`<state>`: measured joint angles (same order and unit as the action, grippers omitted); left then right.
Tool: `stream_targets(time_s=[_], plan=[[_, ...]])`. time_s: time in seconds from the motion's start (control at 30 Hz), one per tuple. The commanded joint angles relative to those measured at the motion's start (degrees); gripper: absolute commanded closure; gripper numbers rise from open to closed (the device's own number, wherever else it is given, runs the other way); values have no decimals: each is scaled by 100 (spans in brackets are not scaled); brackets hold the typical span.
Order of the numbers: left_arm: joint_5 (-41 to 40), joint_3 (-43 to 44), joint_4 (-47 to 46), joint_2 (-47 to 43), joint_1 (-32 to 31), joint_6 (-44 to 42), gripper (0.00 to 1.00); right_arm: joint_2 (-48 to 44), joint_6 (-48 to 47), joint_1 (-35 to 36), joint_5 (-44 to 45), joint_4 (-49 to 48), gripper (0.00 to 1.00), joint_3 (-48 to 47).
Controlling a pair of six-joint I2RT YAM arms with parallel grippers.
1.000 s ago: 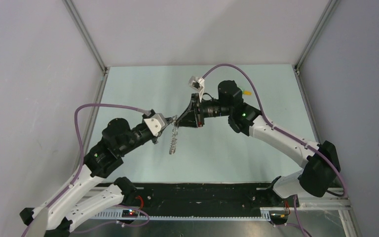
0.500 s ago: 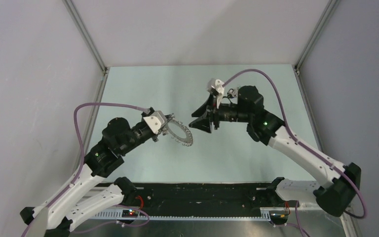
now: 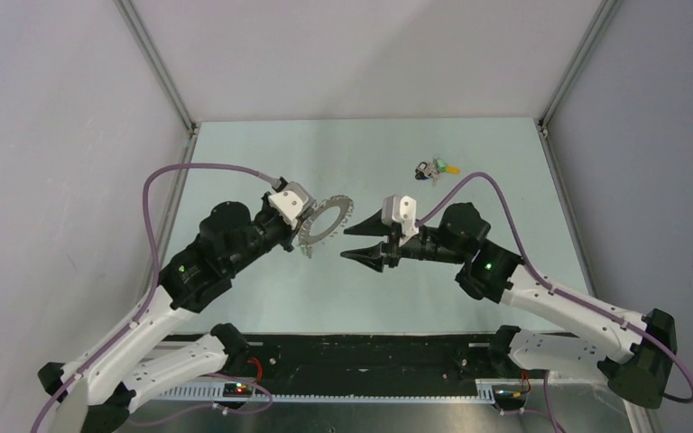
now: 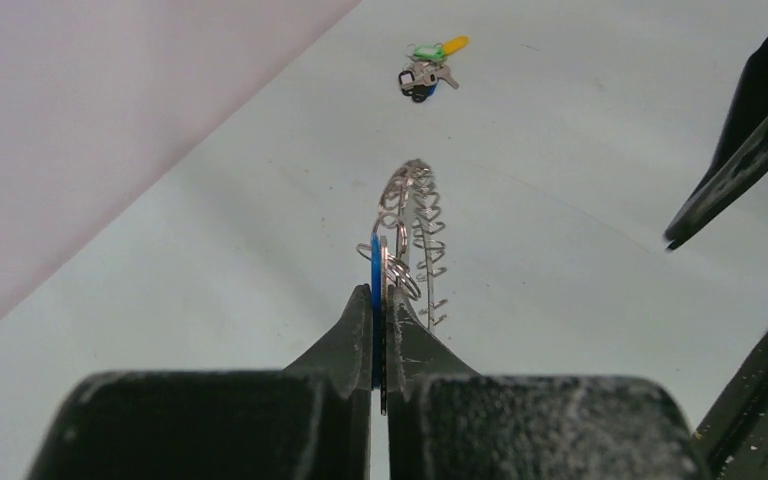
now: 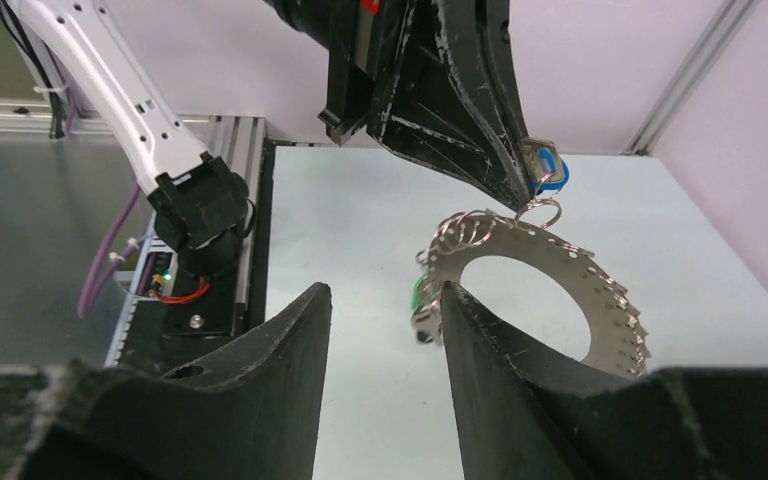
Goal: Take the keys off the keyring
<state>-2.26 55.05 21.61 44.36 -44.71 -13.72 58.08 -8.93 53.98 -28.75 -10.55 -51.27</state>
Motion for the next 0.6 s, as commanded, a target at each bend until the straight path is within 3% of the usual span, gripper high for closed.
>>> stream_targets(time_s=[0.0, 0.27, 0.57], plan=[[-277, 500, 163, 85, -109, 417, 100, 251, -392, 108, 201, -1023, 52, 219], [-336, 900, 802, 296, -305, 714, 100, 903, -339, 109, 346, -2345, 59, 354], [-213, 1057, 1049, 209, -469, 891, 100, 1471, 33, 66, 495, -2952, 62, 151]])
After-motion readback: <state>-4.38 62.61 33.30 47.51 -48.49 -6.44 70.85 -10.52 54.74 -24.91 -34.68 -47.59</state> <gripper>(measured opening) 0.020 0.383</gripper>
